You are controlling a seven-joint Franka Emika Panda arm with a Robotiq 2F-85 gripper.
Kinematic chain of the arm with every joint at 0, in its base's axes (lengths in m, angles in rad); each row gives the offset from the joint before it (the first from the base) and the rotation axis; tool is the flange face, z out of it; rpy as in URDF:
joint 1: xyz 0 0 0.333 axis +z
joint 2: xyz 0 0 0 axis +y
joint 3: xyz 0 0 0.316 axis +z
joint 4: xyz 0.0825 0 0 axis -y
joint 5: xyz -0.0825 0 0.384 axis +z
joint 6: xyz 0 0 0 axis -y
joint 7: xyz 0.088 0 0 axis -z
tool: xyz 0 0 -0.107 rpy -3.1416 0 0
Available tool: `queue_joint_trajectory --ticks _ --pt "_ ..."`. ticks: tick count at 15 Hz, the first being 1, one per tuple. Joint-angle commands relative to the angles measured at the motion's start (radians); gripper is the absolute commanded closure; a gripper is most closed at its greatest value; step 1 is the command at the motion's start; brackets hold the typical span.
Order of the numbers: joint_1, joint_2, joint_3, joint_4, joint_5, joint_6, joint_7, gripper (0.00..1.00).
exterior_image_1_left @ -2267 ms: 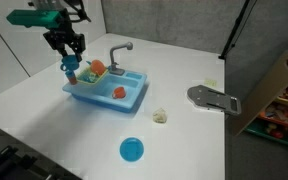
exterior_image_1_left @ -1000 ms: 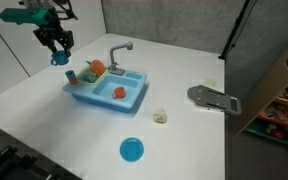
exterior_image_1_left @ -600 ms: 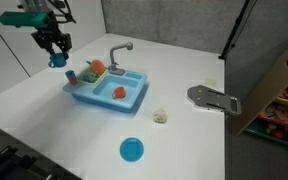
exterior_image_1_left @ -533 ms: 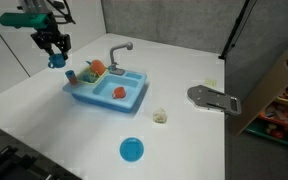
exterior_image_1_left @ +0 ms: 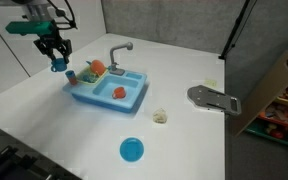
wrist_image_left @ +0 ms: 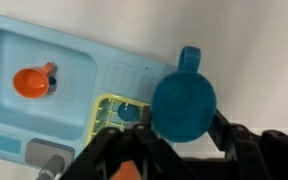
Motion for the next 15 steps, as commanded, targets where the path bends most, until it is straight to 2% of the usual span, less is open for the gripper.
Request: queue_joint_trajectory --ticks 1,15 --pt "0.012 0.04 -0.012 0.059 -0.039 -0.01 0.036 0.68" --pt "0.037 0.149 -0.023 0.167 -0.05 -0.01 0.042 0.68"
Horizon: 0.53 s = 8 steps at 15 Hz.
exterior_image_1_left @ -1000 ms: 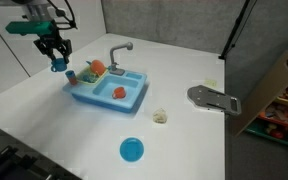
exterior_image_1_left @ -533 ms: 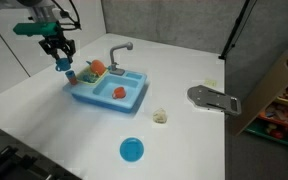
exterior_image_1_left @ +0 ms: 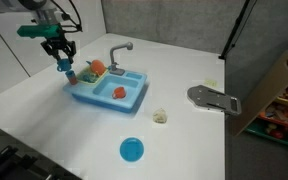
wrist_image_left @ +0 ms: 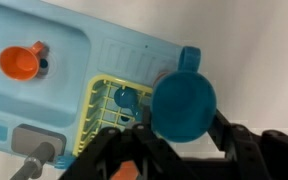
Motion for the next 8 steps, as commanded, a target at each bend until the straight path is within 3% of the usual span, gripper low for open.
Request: queue_joint_trajectory --ticks 1,8 --pt "0.019 0.034 -0.016 0.046 -0.031 -0.01 0.038 0.68" --pt "0.031 0.058 -0.03 0.061 -0.054 -0.009 0.058 0.68"
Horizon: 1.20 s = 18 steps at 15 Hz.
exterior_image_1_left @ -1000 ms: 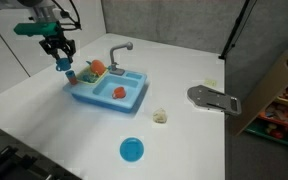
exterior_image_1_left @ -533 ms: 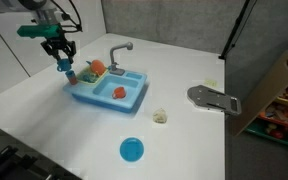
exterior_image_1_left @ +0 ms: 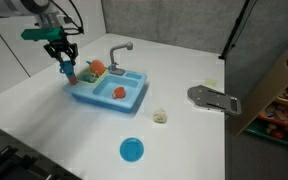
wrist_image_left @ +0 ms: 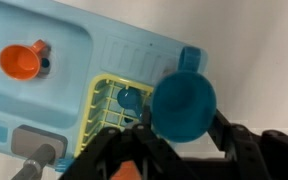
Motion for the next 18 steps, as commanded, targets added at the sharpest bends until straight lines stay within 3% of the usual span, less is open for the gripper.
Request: queue_joint_trajectory --ticks 1,18 --pt "0.017 0.019 -0.015 0.031 -0.03 -0.009 0.038 0.68" --pt "0.018 0.016 -0.015 0.009 -0.032 -0.003 0.037 0.68"
